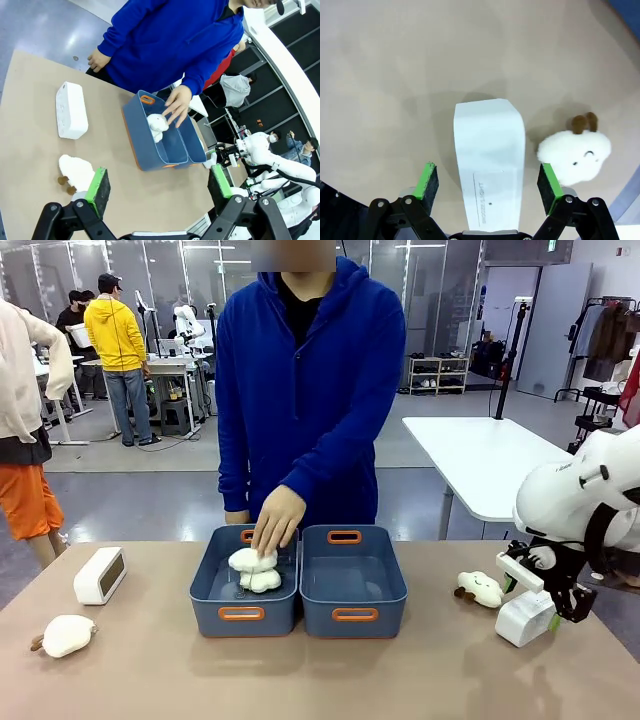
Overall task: Sort the digital clocks into the basket.
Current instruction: Pick up the Digital clock from the table and place it into the empty Plastic storage basket.
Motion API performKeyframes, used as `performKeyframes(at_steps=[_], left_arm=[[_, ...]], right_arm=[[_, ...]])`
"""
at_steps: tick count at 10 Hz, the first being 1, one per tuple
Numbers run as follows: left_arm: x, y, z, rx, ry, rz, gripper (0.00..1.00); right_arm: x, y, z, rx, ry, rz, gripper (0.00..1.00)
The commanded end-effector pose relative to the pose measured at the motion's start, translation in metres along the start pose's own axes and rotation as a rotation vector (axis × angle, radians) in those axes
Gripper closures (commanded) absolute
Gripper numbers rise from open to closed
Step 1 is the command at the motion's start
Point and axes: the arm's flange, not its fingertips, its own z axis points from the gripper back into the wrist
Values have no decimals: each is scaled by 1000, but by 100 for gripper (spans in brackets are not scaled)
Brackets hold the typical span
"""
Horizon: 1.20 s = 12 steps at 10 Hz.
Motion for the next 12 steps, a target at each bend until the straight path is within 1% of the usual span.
performKeyframes(at_steps=[1, 2, 3, 4, 5, 6, 7, 8, 9, 10, 11, 12], left_arm=[[1, -1, 0, -18, -13, -1, 0], [1, -1, 0, -18, -13, -1, 0], [1, -1, 0, -18, -13, -1, 0], [1, -1, 0, -18, -13, -1, 0], [1, -1, 0, -18, -13, -1, 0], [1, -1, 0, -18, -13, -1, 0], [1, -1, 0, -18, -13, -1, 0], [1, -1, 0, -18, -13, -1, 0], [1, -1, 0, -18, -13, -1, 0], [1, -1, 0, -18, -13, -1, 0], [1, -1, 0, -18, -13, -1, 0], [1, -1, 0, -18, -13, -1, 0]], right_arm=[[-10, -3, -13, 11, 4, -7, 0], [-12, 0, -21, 35, -5, -25, 2], [-13, 3, -27, 50, -15, -30, 55], [-14, 4, -31, 46, -22, -38, 61], [-13, 5, -34, 48, -30, -43, 100], [-13, 7, -37, 62, -5, -39, 100], [-13, 8, -37, 57, -5, -46, 100], [-14, 8, -33, 42, -10, -52, 86], [-14, 9, -29, 36, -15, -52, 95], [-12, 14, -19, 28, -40, -57, 100], [-8, 21, 0, 17, -35, -76, 100], [3, 26, 34, -14, -24, -92, 100]])
